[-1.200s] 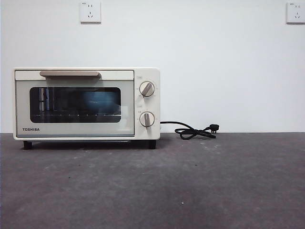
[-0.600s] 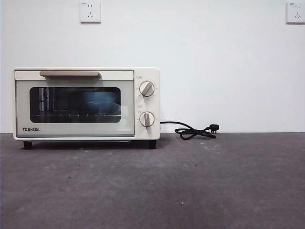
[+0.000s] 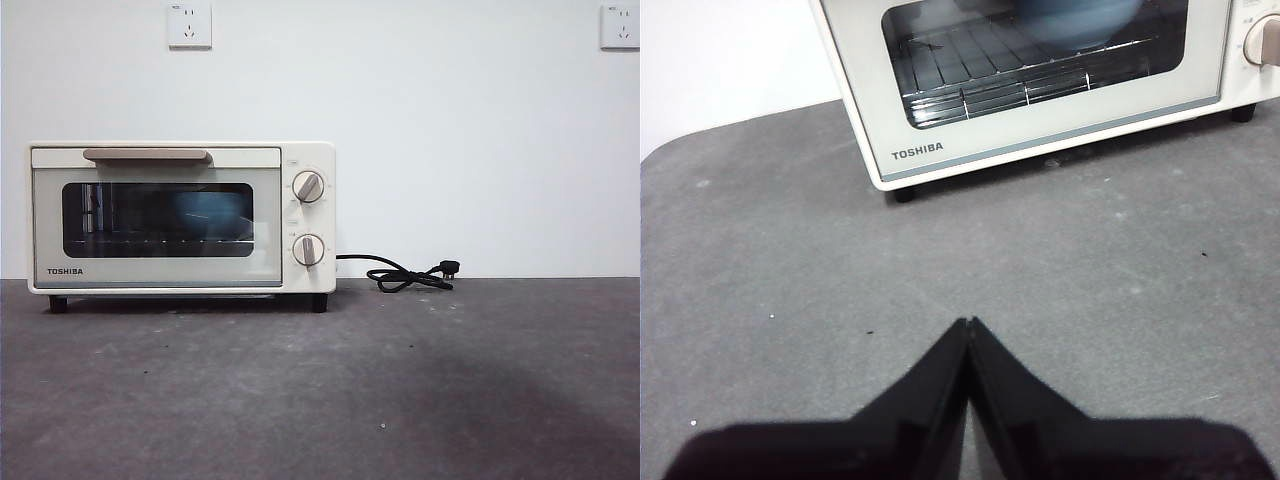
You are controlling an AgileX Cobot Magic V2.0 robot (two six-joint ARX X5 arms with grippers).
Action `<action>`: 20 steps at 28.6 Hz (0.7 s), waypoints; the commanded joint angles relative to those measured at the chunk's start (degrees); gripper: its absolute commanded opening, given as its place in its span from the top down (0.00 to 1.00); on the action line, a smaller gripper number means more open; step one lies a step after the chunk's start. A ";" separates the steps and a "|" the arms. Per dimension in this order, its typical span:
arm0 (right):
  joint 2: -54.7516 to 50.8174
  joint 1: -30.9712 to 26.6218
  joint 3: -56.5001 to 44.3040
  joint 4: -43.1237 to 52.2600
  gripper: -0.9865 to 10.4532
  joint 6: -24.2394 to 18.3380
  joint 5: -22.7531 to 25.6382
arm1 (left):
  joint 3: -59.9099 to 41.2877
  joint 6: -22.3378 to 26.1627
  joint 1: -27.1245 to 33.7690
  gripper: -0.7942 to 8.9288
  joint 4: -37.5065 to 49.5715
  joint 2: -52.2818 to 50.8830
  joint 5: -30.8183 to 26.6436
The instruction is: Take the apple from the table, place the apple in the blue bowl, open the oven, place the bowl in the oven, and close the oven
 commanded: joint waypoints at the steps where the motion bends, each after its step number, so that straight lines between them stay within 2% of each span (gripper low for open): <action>1: -4.31 -0.76 -4.76 1.05 0.91 0.26 1.31 | -0.59 -0.63 0.09 0.92 0.68 0.04 0.02; 9: -12.63 -6.05 -13.25 4.33 0.91 5.92 2.78 | -0.59 -0.63 0.09 0.92 0.66 0.04 0.02; 15: -17.03 -8.68 -17.64 5.25 0.91 6.34 3.37 | -0.59 -0.63 0.09 0.92 0.66 0.04 0.02; 20: -18.27 -9.09 -18.43 3.87 0.91 6.54 7.78 | -0.59 -0.63 0.09 0.92 0.66 0.04 0.02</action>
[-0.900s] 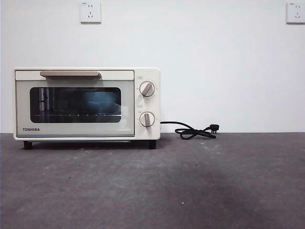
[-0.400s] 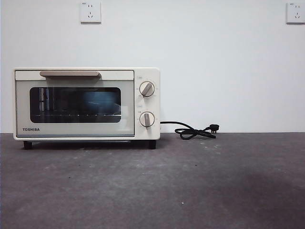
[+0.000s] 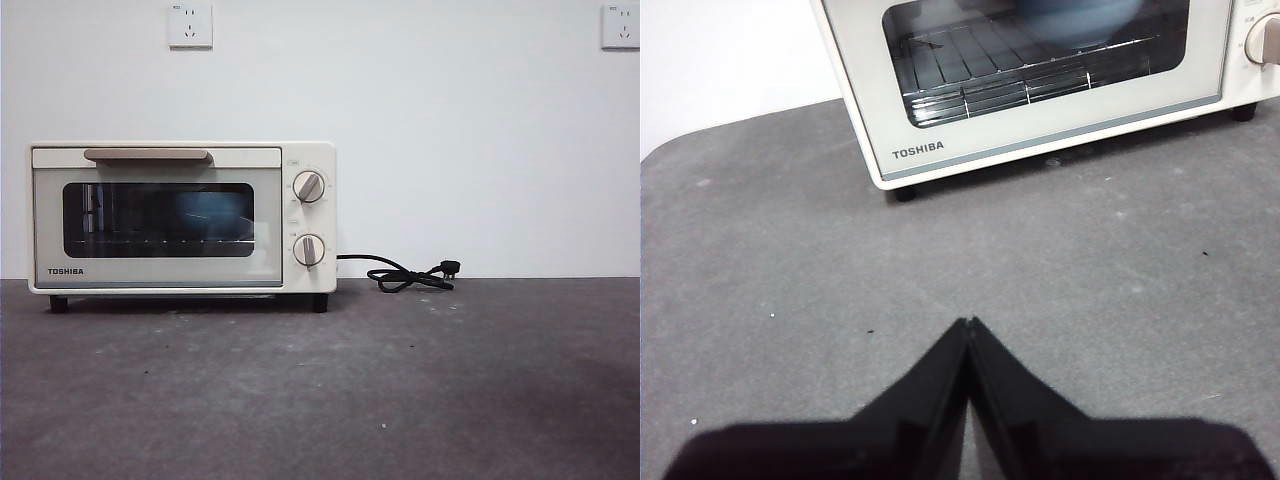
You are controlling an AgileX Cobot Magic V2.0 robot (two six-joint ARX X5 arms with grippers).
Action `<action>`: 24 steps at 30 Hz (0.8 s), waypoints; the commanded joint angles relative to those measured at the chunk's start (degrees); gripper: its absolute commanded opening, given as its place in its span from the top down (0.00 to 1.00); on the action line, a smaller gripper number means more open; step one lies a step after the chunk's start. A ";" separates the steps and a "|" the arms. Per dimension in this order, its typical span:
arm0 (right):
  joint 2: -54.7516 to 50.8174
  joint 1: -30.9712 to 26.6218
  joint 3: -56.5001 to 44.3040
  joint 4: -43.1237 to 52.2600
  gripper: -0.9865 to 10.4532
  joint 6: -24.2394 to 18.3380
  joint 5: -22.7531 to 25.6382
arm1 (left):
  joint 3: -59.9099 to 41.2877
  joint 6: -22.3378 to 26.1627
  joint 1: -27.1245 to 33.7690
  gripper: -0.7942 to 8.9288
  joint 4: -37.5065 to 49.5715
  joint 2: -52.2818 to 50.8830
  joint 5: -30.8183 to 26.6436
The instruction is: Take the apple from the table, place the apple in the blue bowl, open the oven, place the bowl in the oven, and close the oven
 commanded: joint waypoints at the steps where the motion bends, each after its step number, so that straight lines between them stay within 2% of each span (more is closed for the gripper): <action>1: -0.31 -0.11 -0.55 0.66 0.91 0.90 2.78 | -0.59 -0.63 0.09 0.92 0.70 -0.02 0.02; 4: -0.31 -0.11 -0.55 0.20 0.91 1.22 4.72 | -0.59 -0.63 0.09 0.92 0.70 -0.02 0.04; 12: -0.31 -0.11 -0.55 -3.45 0.91 3.34 4.68 | -0.59 -0.63 0.09 0.92 0.68 -0.02 0.04; 18: -0.31 -0.26 -0.55 -3.45 0.91 7.72 4.70 | -0.59 -0.63 0.09 0.92 0.70 -0.02 0.04; 24: -0.31 -0.31 -0.55 -3.45 0.91 8.22 4.46 | -0.59 -0.61 0.09 0.92 0.70 -0.02 0.04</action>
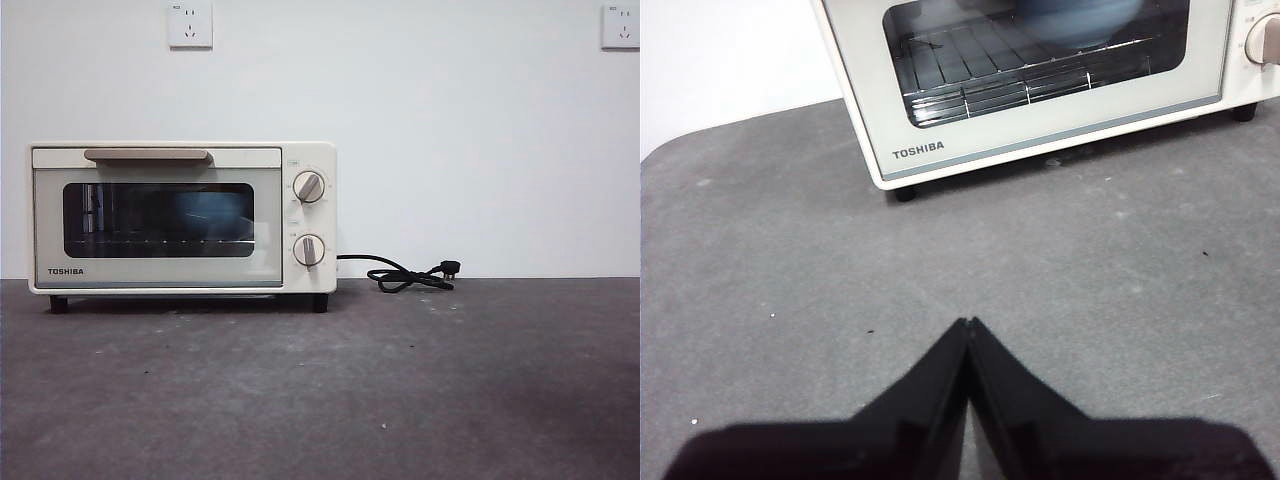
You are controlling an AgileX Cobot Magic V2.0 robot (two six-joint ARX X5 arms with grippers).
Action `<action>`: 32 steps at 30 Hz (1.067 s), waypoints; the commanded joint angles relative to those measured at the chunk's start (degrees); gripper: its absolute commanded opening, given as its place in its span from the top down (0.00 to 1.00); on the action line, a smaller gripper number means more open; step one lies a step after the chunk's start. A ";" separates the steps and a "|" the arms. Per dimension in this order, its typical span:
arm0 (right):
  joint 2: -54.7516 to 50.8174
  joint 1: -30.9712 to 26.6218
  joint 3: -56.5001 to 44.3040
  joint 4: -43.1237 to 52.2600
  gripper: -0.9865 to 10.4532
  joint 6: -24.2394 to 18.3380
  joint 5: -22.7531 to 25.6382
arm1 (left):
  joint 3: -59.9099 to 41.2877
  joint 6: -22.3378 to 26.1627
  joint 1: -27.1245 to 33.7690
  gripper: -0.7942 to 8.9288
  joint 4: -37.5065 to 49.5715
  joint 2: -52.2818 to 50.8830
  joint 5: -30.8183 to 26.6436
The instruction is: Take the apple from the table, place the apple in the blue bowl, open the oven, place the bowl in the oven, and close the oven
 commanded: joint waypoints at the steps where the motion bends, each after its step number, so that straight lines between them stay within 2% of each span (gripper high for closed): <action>1: -0.20 -0.04 -0.55 0.04 0.91 1.31 -0.09 | -0.59 -0.63 0.09 0.92 0.68 -0.02 0.00; 32: -2.75 -0.04 -0.55 0.37 0.91 2.73 -0.70 | -0.59 -0.63 0.09 0.92 0.68 0.22 0.02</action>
